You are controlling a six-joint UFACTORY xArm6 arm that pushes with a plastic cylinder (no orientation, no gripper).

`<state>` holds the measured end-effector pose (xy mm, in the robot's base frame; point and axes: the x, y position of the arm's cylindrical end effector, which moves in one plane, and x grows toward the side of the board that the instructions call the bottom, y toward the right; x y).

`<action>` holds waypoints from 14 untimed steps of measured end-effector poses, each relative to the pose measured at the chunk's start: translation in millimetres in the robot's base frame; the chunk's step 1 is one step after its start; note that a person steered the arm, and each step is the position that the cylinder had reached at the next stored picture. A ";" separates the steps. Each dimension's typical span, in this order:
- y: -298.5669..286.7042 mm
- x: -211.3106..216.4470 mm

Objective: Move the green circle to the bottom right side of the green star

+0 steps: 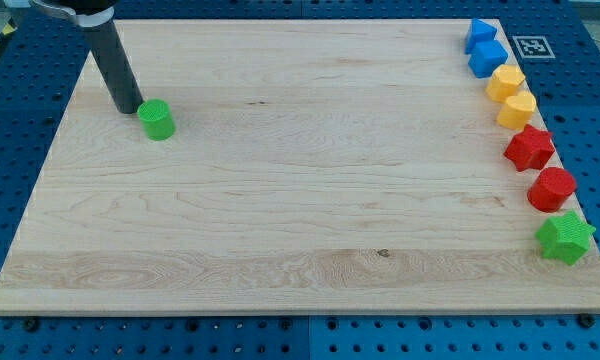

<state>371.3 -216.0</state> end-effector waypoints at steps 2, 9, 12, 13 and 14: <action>26.9 20.3; 126.8 71.3; 124.7 89.4; 134.8 103.8; 126.4 105.2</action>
<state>476.5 -89.7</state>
